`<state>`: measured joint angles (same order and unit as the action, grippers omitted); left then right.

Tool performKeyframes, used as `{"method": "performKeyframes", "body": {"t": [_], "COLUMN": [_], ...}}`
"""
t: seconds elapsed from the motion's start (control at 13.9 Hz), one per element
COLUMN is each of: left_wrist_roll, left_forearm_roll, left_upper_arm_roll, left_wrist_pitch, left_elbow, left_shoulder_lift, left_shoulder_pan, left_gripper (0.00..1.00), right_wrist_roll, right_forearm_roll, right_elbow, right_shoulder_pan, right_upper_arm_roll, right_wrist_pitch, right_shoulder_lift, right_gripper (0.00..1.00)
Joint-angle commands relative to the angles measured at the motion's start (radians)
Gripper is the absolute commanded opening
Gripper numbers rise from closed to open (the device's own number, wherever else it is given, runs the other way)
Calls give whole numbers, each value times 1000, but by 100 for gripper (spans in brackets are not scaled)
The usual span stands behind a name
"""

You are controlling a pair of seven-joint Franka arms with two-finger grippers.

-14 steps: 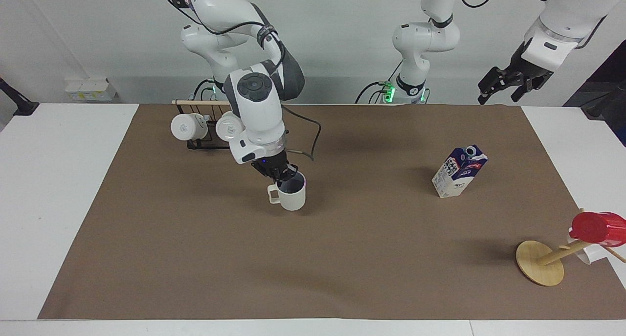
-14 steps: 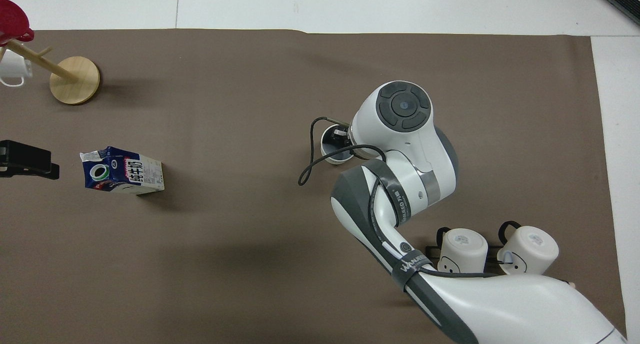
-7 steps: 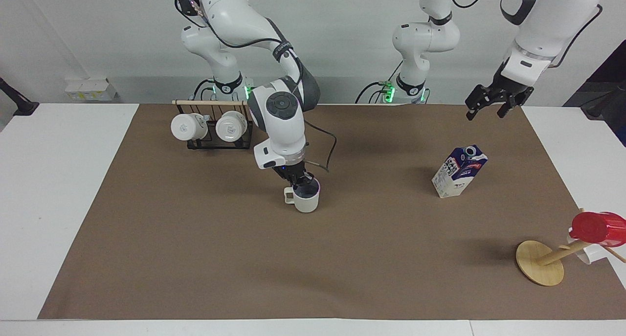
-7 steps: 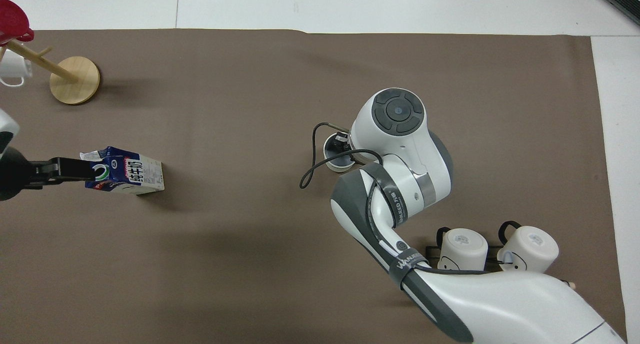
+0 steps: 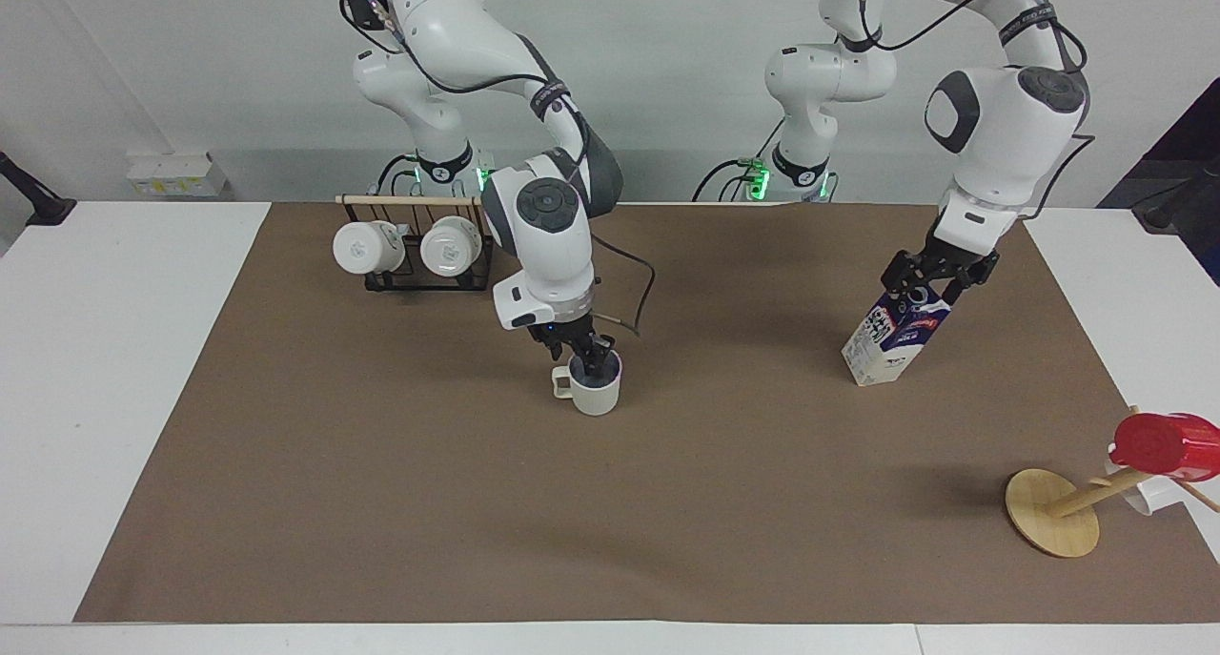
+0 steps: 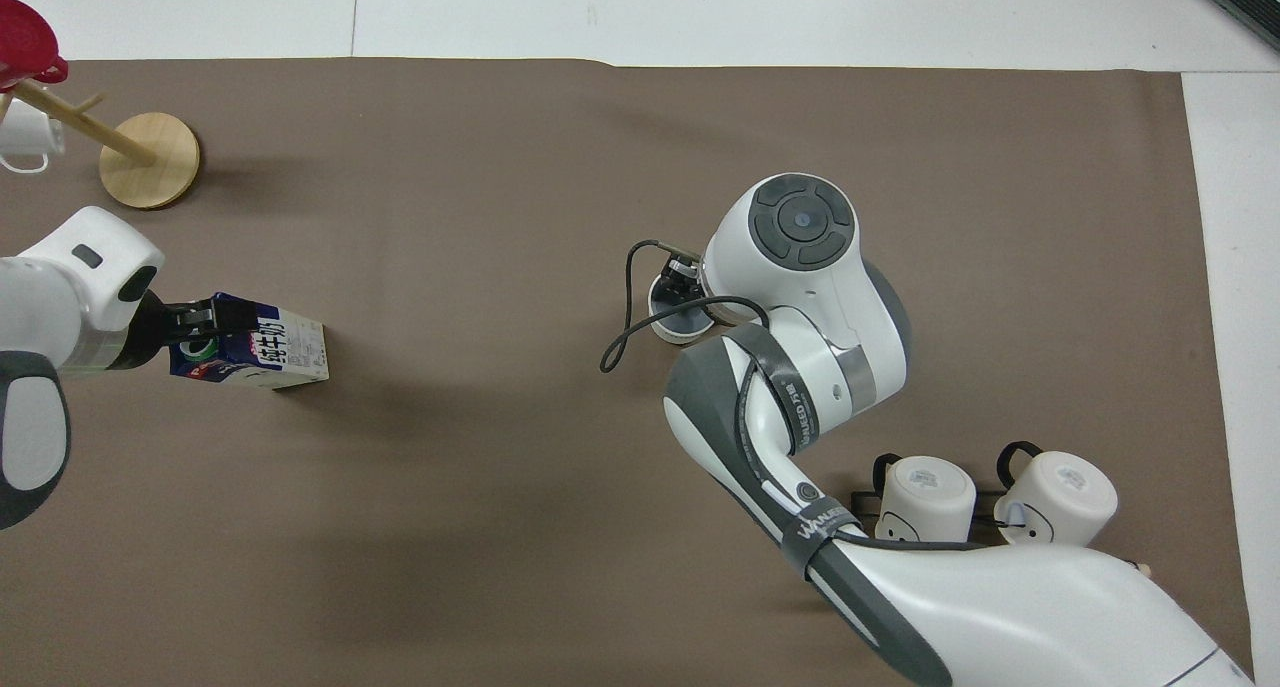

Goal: Place cup and milk on table
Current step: 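Lower the mug with the right gripper while the left gripper grasps the carton, then open the right gripper and withdraw it from the placed mug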

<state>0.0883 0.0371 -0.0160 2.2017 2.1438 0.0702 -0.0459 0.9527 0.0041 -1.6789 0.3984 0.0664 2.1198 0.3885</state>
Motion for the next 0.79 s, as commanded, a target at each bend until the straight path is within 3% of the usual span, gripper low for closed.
{"method": "performKeyframes", "body": {"t": [0.0, 0.29, 0.72], "left_wrist_roll": [-18, -42, 42], "left_forearm_roll": [-23, -26, -23], "left_upper_arm_roll": [-4, -4, -2], "left_wrist_pitch": [16, -17, -63], "left_elbow": [11, 13, -47], "left_shoulder_lift": [8, 11, 10], "left_shoulder_pan": [-6, -5, -46], "left_gripper": [84, 45, 41], "right_wrist_roll": [-18, -178, -470], "right_forearm_roll": [-15, -15, -13], "right_elbow": [-12, -19, -21], "right_shoulder_pan": [-23, -114, -306], "right_upper_arm_roll": [-3, -5, -5], "right_wrist_pitch": [-9, -50, -171], "right_shoulder_lift": [-78, -174, -313], "right_gripper": [100, 100, 100]}}
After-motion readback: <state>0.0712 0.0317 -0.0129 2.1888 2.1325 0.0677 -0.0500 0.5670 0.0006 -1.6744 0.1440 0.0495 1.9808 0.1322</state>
